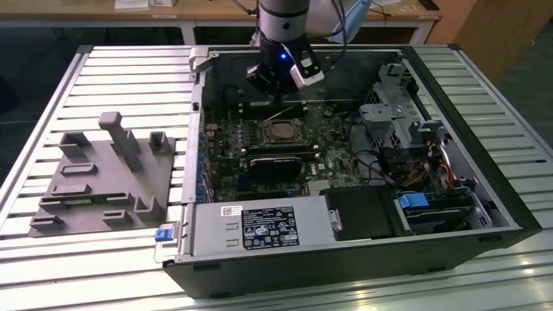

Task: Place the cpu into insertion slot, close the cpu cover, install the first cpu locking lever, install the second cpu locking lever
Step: 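Install the first cpu locking lever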

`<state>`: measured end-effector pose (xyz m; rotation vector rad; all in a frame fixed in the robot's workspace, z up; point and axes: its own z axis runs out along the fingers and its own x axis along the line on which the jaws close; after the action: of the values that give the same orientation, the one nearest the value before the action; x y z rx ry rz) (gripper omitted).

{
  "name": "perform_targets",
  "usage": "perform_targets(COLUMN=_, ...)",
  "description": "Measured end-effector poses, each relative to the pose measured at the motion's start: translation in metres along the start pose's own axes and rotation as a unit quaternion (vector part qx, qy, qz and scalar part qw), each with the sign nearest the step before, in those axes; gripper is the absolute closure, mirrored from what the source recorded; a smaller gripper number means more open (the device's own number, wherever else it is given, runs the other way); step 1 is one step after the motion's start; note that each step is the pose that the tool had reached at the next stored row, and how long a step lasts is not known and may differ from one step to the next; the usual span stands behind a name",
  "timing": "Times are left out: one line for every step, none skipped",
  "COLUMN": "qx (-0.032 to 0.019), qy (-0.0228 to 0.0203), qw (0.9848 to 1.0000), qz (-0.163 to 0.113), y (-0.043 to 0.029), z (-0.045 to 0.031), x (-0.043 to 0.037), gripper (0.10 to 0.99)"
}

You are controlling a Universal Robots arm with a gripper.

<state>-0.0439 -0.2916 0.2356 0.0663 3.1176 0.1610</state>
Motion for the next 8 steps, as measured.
perform_targets(qx=0.0000, qy=0.0000, qw=1.0000, qz=0.000, y=0.0000, z=0.0005, x=-0.0007, gripper=0.980)
perform_targets(qx=0.0001, qy=0.0001, qw=1.0000, qz=0.000, y=0.0000, z=0.0005, x=-0.0009, gripper=0.980)
perform_targets(qx=0.0001, qy=0.0000, qw=1.0000, qz=0.000, y=0.0000, z=0.0005, x=-0.0010, gripper=0.980)
perform_targets(qx=0.0000, qy=0.0000, qw=1.0000, qz=0.000, y=0.0000, z=0.0006, x=-0.0011, gripper=0.980)
perform_targets(qx=-0.0001, qy=0.0000, qw=1.0000, qz=0.000, y=0.0000, z=0.0007, x=-0.0014, gripper=0.980)
perform_targets(qx=-0.0001, qy=0.0000, qw=1.0000, qz=0.000, y=0.0000, z=0.0011, x=-0.0019, gripper=0.980)
perform_targets(qx=-0.0001, qy=0.0000, qw=1.0000, qz=0.000, y=0.0000, z=0.0018, x=-0.0028, gripper=0.980)
perform_targets(qx=0.0000, qy=0.0001, qw=1.0000, qz=0.000, y=0.0000, z=0.0025, x=-0.0040, gripper=0.980)
